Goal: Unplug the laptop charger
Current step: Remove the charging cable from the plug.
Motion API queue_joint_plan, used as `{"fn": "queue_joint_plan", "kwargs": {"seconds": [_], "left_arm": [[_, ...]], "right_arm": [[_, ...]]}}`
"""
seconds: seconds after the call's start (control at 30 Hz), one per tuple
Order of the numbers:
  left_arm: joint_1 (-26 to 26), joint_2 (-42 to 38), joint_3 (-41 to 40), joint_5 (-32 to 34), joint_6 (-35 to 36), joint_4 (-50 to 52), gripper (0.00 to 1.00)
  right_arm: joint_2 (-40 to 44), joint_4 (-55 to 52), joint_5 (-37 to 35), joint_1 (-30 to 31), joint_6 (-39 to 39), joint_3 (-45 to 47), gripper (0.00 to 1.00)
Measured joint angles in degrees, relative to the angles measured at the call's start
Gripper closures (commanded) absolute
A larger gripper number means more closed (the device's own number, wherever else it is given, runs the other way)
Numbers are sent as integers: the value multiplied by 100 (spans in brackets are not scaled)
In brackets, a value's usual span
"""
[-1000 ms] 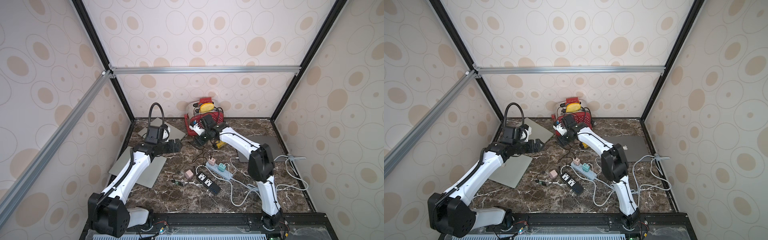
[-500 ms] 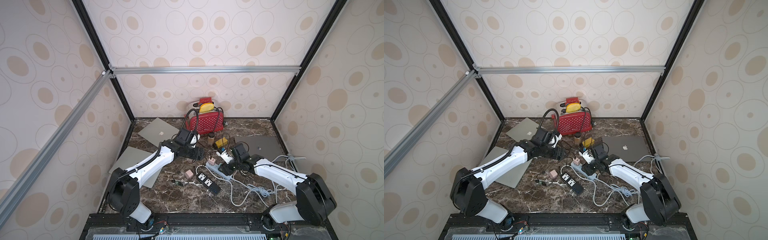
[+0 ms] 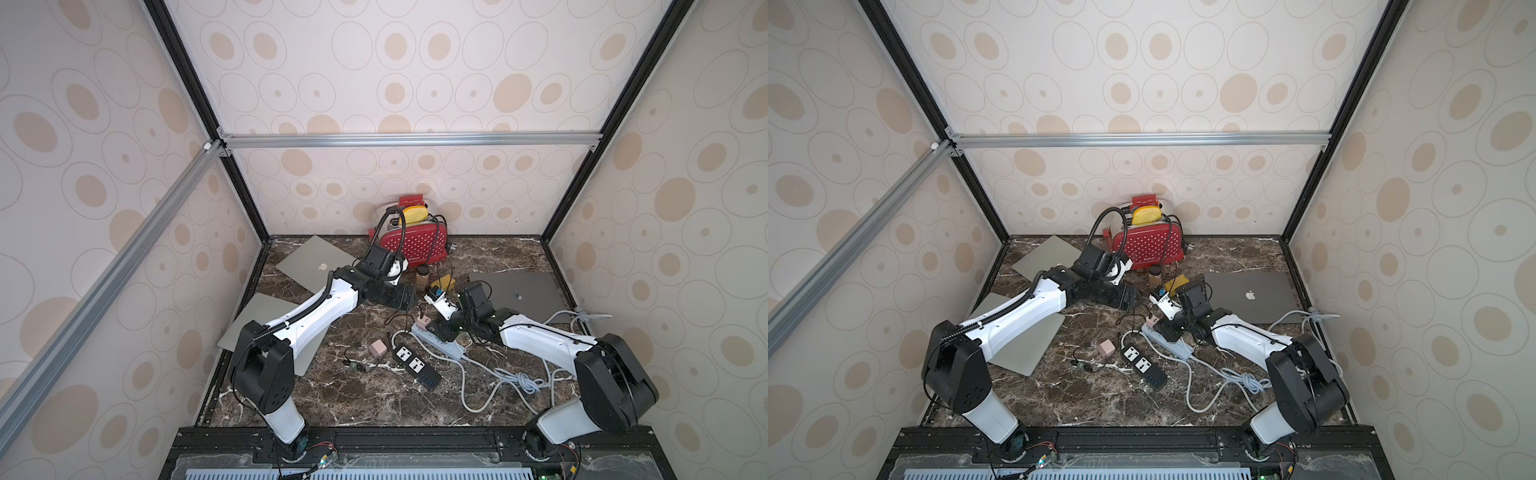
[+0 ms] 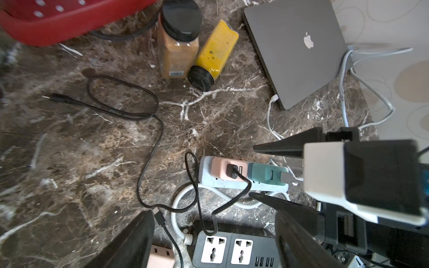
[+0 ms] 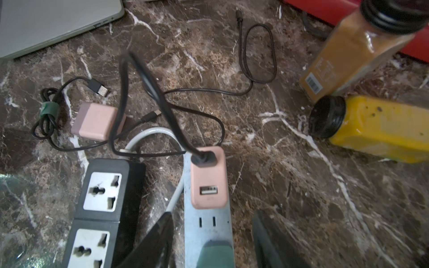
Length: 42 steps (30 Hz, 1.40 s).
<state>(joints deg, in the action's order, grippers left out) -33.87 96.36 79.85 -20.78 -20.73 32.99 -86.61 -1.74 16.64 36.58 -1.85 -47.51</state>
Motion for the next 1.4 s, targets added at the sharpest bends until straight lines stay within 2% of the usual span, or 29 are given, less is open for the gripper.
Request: {"fn": "queue_joint_plan", "kwargs": {"seconds": [0.13,0.33,0.53,0.67,0.83,0.87,0.97,1.2,1.4], "left_arm": [[0,61,0,-271,-11,-31,19],[0,260,22,-498,-20,-68,35],[-31,494,13,-723,-92,-271,42],[-39,586,4,-826,-92,-376,61],[-39,588,-92,-946,-120,-463,70],[-39,586,-122,-966,-109,-485,74],[-39,586,-208,-1038,-129,-533,100],[-39,560,-251,-1130,-129,-570,100],[-39,402,-372,-1123,-136,-564,100]], "right_arm": [[-219,492,181,0,-15,68,45],[-420,861,348,-13,-15,87,53],[-426,988,501,-39,-61,138,54],[-428,1029,599,-46,-120,162,55],[-442,1034,610,-55,-186,162,55],[-446,1036,605,-57,-192,162,55],[-457,1036,595,-57,-219,157,55],[-560,925,599,-70,-275,11,57],[-686,811,686,-87,-310,-144,64]]}}
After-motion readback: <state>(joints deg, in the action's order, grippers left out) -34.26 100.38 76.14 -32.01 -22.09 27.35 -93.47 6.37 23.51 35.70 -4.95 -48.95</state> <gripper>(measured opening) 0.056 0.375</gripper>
